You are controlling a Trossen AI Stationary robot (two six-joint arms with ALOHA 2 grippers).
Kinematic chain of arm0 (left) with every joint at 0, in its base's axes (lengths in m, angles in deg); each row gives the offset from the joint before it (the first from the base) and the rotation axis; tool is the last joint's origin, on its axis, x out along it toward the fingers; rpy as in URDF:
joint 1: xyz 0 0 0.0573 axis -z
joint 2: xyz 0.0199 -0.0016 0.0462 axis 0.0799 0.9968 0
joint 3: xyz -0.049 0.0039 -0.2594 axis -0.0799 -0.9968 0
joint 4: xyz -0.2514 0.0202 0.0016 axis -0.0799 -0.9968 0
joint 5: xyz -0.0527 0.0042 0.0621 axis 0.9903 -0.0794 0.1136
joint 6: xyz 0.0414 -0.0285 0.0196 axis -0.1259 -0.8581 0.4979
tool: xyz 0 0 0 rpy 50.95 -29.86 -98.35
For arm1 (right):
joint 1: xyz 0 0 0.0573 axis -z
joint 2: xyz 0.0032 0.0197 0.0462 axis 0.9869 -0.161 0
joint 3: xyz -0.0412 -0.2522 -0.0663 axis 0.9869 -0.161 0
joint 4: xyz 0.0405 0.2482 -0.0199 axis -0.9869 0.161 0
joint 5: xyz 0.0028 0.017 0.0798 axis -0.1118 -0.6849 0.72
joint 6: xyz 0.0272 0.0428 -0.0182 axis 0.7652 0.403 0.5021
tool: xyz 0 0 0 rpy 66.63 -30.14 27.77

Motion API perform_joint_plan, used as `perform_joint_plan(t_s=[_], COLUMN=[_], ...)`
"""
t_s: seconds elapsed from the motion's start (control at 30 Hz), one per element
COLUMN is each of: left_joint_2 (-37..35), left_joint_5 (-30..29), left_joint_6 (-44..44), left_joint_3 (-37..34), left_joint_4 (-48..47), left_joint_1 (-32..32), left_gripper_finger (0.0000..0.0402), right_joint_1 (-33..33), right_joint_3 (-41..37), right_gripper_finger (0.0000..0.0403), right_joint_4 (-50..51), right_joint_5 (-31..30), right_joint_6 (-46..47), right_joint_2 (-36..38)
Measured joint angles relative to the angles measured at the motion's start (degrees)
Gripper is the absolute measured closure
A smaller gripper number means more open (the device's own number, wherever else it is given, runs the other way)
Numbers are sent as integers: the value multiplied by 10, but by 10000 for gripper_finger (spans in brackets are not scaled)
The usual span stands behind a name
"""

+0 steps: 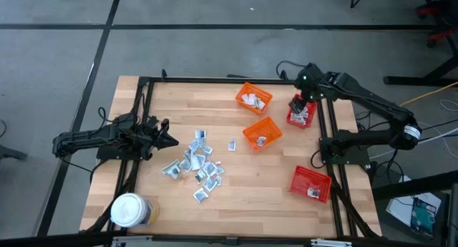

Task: Pick & Place First Aid Supplies
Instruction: Put the orange ointment pack into the top red bin

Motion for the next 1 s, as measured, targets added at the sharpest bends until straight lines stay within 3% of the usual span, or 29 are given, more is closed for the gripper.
perform_joint_plan(t_s=[0.23,0.57,1.0], left_joint_2=[0,0,0], left_joint_5=[0,0,0], left_joint_6=[0,0,0], left_joint_3=[0,0,0], left_joint_4=[0,0,0], left_joint_1=[0,0,0], left_gripper_finger=[386,386,386], right_joint_1=[-21,-128,-220], right_joint_3=[86,165,183], right_gripper_finger=[156,156,159], right_joint_4=[-68,-190,-305], right_joint_5=[9,12,118], right_joint_6=[-10,-17,-109], right_joint_2=[-26,-140,-245])
